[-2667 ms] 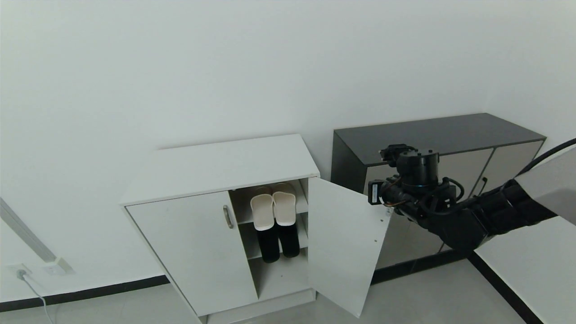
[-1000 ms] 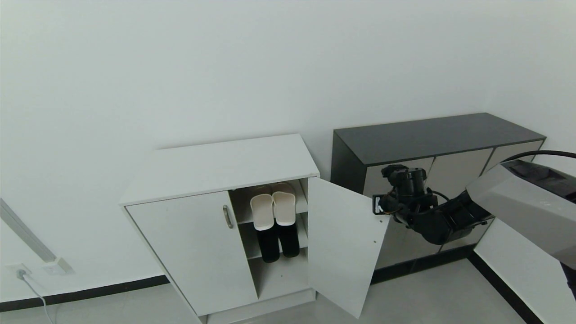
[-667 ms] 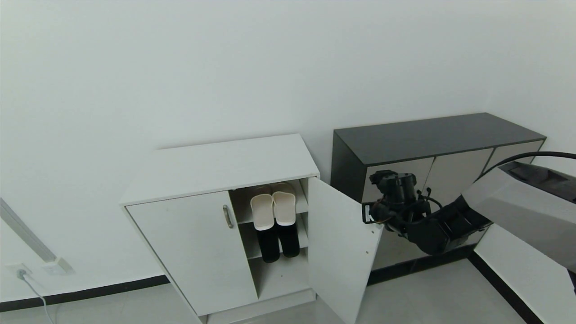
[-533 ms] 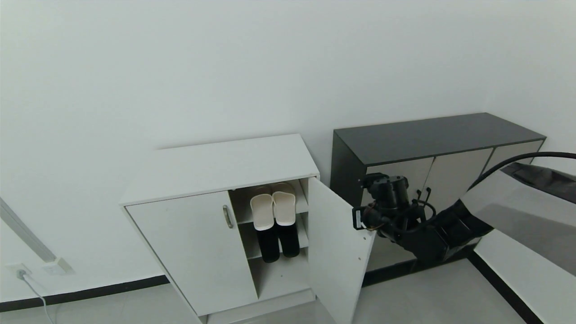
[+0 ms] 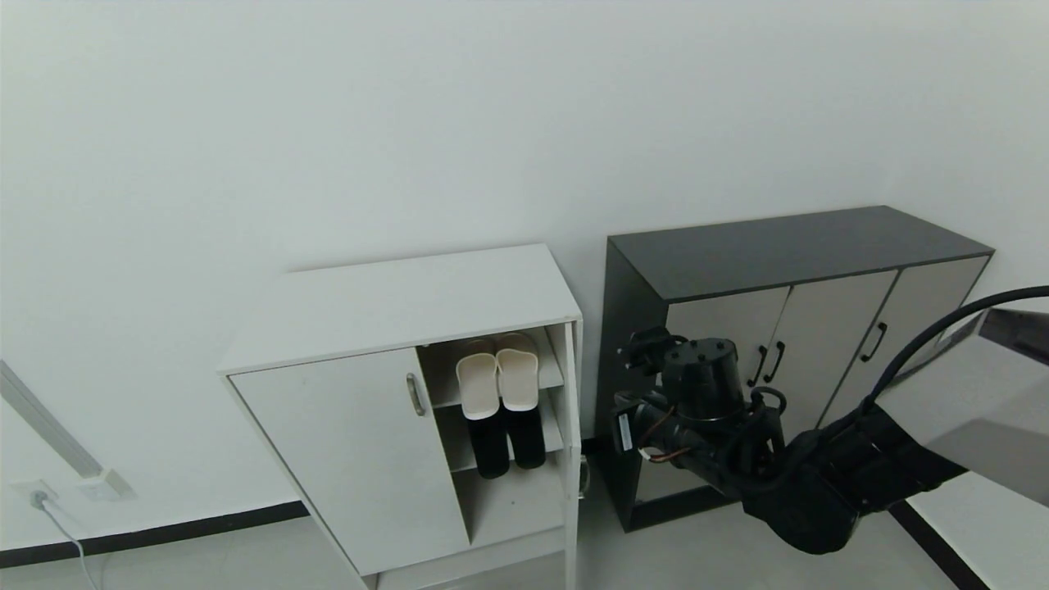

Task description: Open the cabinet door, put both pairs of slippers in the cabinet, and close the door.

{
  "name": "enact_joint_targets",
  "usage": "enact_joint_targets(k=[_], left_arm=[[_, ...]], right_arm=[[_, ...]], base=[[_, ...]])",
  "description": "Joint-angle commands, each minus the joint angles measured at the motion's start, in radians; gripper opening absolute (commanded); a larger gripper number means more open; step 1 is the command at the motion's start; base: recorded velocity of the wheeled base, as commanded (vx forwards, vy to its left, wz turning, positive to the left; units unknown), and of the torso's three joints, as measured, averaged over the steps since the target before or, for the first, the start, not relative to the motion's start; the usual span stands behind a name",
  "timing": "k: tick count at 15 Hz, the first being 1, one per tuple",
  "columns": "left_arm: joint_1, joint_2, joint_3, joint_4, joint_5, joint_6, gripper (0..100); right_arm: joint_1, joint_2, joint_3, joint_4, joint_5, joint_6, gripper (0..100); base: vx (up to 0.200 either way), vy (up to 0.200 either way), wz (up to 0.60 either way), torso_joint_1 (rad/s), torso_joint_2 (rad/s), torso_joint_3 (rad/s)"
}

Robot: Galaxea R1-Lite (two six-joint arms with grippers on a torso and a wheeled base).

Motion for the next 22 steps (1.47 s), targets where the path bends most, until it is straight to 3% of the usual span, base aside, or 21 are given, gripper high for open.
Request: enact_joint_targets(k=[1,4,11,17,22], left_arm=[[-0.002,0.000,0.000,0.000,0.000,0.000,0],[0.000,0.000,0.000,0.000,0.000,0.000,0],[0.000,0.000,0.000,0.000,0.000,0.000,0],[0.000,0.000,0.000,0.000,0.000,0.000,0],[0.000,0.000,0.000,0.000,-0.001,0.003,0]], right_arm=[[0.004,-0.008,0.025,-0.006,0.007,-0.006,0],[0.007,0.001,0.020,-0.007,0.005,-0.009,0],[0.024,0.003,0.025,-0.030,0.007,-0.008,0],[0.022,0.011,0.043,-0.086,-0.001,-0.029,0],[0.019,-0.088,0.257,-0.135,0.005,-0.034,0]], base=[[0.000,0.000,0.00,0.000,0.00,0.000],[0.000,0.000,0.00,0.000,0.00,0.000],[0.000,0.000,0.60,0.004,0.00,0.003],[0.000,0.000,0.00,0.000,0.00,0.000],[0.000,0.000,0.00,0.000,0.00,0.000]])
